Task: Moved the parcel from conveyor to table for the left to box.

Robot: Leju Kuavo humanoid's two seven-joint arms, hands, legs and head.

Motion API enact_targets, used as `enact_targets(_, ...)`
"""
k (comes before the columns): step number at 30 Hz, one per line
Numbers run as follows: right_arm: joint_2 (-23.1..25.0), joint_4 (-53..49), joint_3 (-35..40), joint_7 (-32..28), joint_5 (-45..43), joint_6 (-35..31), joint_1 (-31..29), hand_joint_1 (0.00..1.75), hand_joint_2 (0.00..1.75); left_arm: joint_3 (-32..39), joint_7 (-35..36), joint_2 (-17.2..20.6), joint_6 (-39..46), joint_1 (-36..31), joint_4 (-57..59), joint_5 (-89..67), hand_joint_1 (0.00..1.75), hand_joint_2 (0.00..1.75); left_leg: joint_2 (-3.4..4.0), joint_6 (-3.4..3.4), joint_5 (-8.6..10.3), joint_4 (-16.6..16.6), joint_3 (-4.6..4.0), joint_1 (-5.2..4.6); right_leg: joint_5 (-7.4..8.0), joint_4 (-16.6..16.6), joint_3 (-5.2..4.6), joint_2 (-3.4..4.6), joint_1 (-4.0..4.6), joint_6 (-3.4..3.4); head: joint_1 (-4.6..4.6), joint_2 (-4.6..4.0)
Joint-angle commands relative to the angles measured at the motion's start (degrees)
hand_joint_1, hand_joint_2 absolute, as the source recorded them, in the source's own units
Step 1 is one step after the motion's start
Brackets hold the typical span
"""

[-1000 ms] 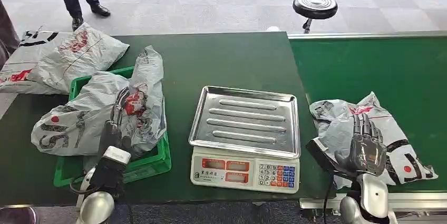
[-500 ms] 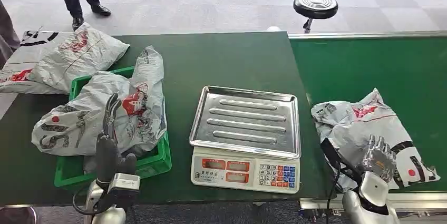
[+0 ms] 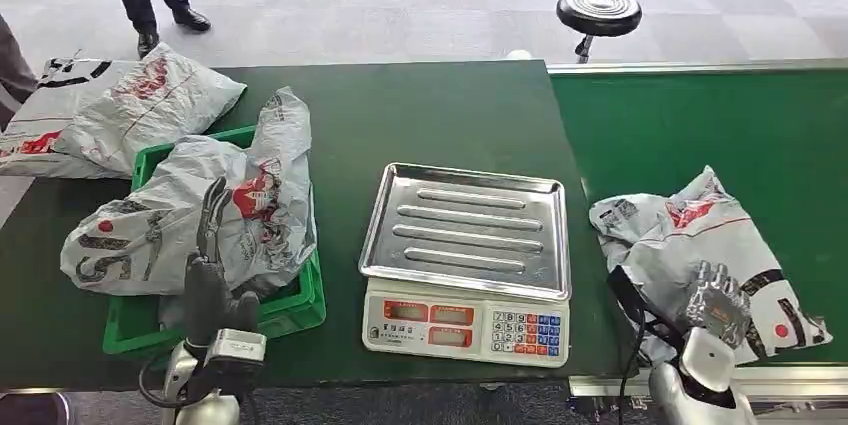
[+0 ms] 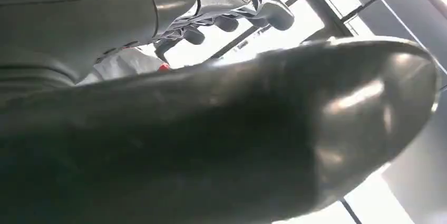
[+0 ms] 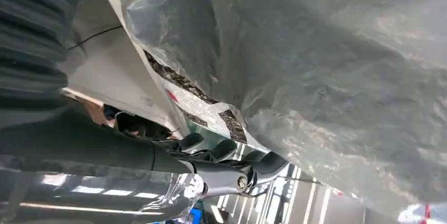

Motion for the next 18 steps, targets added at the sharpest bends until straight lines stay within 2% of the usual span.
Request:
enact_targets(1,1.03,3.54,-0.59,0.64,0.42,2.56,-1.45,0.0,1.75,-0.87,0.53,0.39,-1.78,0.37,1.9,1.49,0.0,0.0,0.1,0.14,0.02,-0.18,0.19,0.01,0.05,-0.18,0.17,0.04,0.06,-0.21,0.0,0.0)
enact_targets(9,2.84,6.54,-0.02,-0.83,-2.61,3.96,-0.42,0.0,1.75,-1.1,1.27,0.56,-3.91,-0.38,3.34,3.24,0.0,0.0,0.04,0.09,0.01,-0.13,0.16,0.03,0.02,-0.14,0.16,0.0,0.07,-0.17,0.0,0.0)
enact_targets(18,4.68,17.09,0.71,-2.19,-4.03,3.67,-4.56,0.0,1.75,-1.34,2.31,0.16,-4.48,-0.97,2.68,2.71,0.0,0.0,0.12,0.12,0.04,-0.16,0.26,0.09,0.08,-0.2,0.21,0.06,0.14,-0.19,0.0,0.0)
